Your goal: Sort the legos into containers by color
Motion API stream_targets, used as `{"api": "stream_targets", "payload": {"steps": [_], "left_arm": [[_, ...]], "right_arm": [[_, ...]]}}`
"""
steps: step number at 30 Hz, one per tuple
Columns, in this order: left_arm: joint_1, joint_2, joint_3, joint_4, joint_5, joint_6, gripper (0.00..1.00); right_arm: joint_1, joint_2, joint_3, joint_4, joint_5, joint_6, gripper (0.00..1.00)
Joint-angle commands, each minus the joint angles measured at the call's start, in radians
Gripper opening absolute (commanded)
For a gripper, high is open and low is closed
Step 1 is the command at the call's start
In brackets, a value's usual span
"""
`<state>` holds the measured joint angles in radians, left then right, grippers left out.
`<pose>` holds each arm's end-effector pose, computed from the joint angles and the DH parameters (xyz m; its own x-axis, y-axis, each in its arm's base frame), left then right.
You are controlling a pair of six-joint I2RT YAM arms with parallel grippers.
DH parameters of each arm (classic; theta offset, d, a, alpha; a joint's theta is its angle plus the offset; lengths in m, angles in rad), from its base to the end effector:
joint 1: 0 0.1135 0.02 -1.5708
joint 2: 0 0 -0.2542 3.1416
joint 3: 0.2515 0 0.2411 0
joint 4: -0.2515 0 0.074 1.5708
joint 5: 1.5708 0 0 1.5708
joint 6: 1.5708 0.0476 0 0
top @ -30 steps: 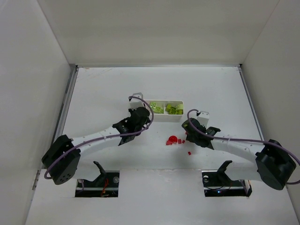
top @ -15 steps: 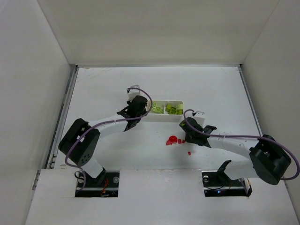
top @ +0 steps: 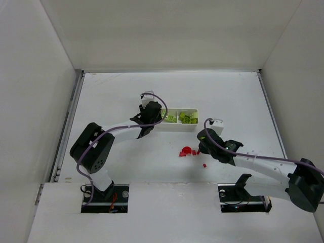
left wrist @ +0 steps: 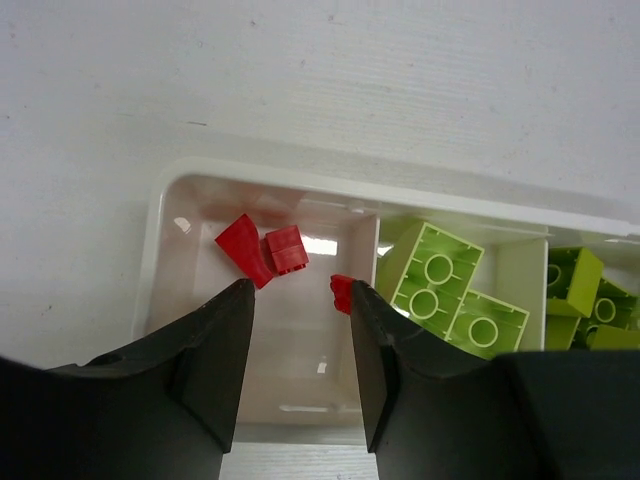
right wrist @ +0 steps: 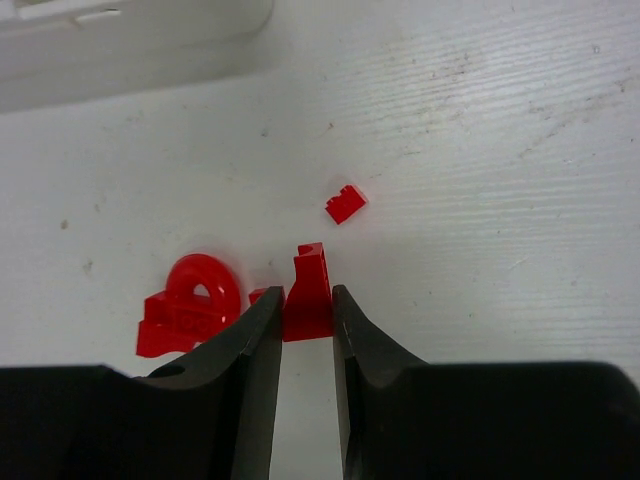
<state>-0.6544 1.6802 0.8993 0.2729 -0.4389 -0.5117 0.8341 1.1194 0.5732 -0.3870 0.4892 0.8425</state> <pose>0.2965 -0.2020 0.1875 -0.4621 -0.2042 -0.8630 0.0346 0.9682 -0.2476 0.1569 0.1397 0.1790 -0.7070 0.2011 -0.6780 0.0928 0.9768 0.1929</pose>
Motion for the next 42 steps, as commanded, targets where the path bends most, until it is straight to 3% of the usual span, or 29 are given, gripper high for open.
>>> {"api": "stream_targets", "payload": {"steps": [1,6,11,17,24,32,35,37,39,42], "left_arm": [[-0.004,-0.137,-0.013,0.034,-0.006,0.013,0.41],[-0.011,-0.330,-0.123,0.054,-0.006,0.010,0.47],[0.025,-0.392,-0.166,0.028,0.008,0.013,0.51],[0.049,-0.335,-0.165,0.042,0.049,0.013,0.50],[0.077,-0.208,-0.125,0.023,0.112,-0.008,0.57],[0.080,-0.278,-0.114,-0.061,0.073,-0.007,0.59],[0.049,-0.249,-0.117,-0.014,0.051,0.001,0.60],[0.036,-0.272,-0.111,-0.064,0.092,-0.022,0.60],[0.037,-0.278,-0.137,-0.022,0.083,-0.037,0.61],[0.075,-0.292,-0.152,-0.017,0.182,-0.100,0.60]], "right_arm": [[0.030,-0.035,0.049,-0.001,0.023,-0.008,0.26],[0.059,0.031,0.168,0.085,0.002,-0.078,0.26],[0.059,0.209,0.328,0.187,-0.046,-0.151,0.26],[0.066,0.355,0.482,0.212,-0.052,-0.192,0.26],[0.066,0.439,0.543,0.250,-0.077,-0.195,0.26],[0.066,0.499,0.591,0.273,-0.112,-0.201,0.26],[0.066,0.508,0.596,0.287,-0.115,-0.203,0.26],[0.066,0.517,0.602,0.298,-0.121,-0.204,0.26],[0.066,0.530,0.599,0.324,-0.124,-0.200,0.26],[0.066,0.543,0.599,0.365,-0.146,-0.195,0.26]]}}
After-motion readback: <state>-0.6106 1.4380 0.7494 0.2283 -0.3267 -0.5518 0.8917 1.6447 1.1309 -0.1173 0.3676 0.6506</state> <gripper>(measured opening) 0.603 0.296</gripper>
